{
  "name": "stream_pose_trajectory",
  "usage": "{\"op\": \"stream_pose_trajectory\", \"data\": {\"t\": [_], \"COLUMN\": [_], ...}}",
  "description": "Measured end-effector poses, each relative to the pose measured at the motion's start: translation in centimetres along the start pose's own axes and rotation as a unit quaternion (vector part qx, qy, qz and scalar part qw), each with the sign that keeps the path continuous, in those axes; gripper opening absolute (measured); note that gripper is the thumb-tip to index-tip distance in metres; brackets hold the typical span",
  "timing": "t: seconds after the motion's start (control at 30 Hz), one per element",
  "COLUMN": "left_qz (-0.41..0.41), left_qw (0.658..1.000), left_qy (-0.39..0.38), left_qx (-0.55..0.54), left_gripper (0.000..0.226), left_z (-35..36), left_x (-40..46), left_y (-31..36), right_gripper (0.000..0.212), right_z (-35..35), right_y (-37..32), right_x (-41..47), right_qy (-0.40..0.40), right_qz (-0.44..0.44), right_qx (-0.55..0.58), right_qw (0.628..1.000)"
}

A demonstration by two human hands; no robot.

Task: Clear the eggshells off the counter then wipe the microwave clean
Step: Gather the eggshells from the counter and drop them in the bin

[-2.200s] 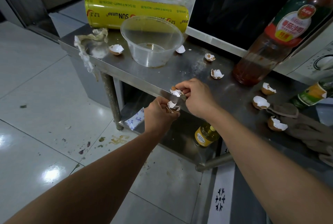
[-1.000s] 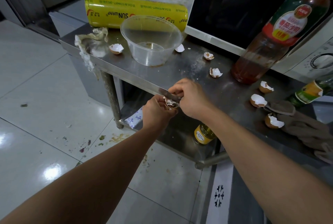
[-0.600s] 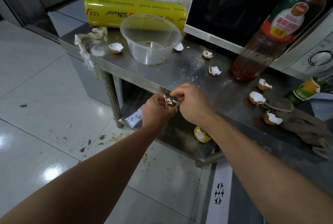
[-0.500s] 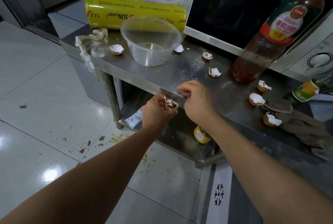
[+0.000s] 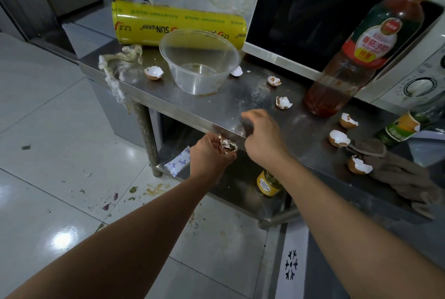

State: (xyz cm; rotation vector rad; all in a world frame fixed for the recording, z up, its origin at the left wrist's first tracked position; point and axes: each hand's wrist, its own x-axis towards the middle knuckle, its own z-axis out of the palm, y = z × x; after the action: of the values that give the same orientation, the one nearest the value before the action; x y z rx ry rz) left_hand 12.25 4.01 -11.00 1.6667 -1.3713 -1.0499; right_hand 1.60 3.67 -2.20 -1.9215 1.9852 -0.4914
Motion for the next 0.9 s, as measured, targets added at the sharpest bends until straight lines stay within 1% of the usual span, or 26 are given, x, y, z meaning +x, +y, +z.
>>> {"op": "stream_pose_trajectory", "data": {"t": [0.07,0.13,0.3,0.37,0.47,0.53,0.6,0.73,0.83,0.9], "left_qz": [0.001,0.002,0.002,0.003,0.007,0.009,0.011,0.012,0.008,0.01], "left_qw": [1.0,1.0,1.0,1.0,0.999,0.999,0.999,1.0,1.0,1.0], "left_qy": [-0.003,0.0,0.008,0.007,-0.006,-0.015,-0.015,-0.014,-0.013,-0.017], "left_qx": [-0.003,-0.005,-0.003,0.017,0.031,0.03,0.033,0.02,0.006,0.002], "left_gripper": [0.035,0.034,0.032,0.034,0.035,0.034,0.034,0.034,0.033,0.033], "left_z": [-0.1,-0.2,-0.4,-0.5,-0.6,-0.5,-0.4,-0.1,-0.2,-0.4], "left_x": [0.1,0.2,0.2,0.2,-0.1,-0.2,-0.3,-0.5,-0.8,-1.0], "left_y": [-0.1,-0.1,-0.1,0.1,0.4,0.3,0.4,0.6,1.0,1.3], "right_gripper": [0.063,0.061,0.053,0.045,0.038,0.036,0.041,0.054,0.053,0.053], "right_z": [0.0,0.5,1.1,0.5,-0.8,-1.2,-0.7,0.2,0.3,0.1], "right_y": [0.0,-0.2,-0.2,0.0,1.1,1.7,1.6,0.1,-0.3,-0.3], "right_x": [0.8,0.9,-0.3,-0.6,-0.5,-0.8,-1.7,-3.3,-3.8,-4.1], "right_qy": [-0.041,-0.08,-0.081,-0.059,0.013,0.002,-0.022,-0.026,-0.038,-0.032], "right_qz": [-0.02,-0.064,-0.109,-0.085,-0.004,0.032,0.032,0.006,0.007,0.02], "right_qx": [-0.024,-0.052,-0.051,-0.033,-0.019,-0.046,-0.052,0.005,0.023,0.046], "right_qw": [0.999,0.993,0.989,0.994,1.0,0.998,0.998,1.0,0.999,0.998]}}
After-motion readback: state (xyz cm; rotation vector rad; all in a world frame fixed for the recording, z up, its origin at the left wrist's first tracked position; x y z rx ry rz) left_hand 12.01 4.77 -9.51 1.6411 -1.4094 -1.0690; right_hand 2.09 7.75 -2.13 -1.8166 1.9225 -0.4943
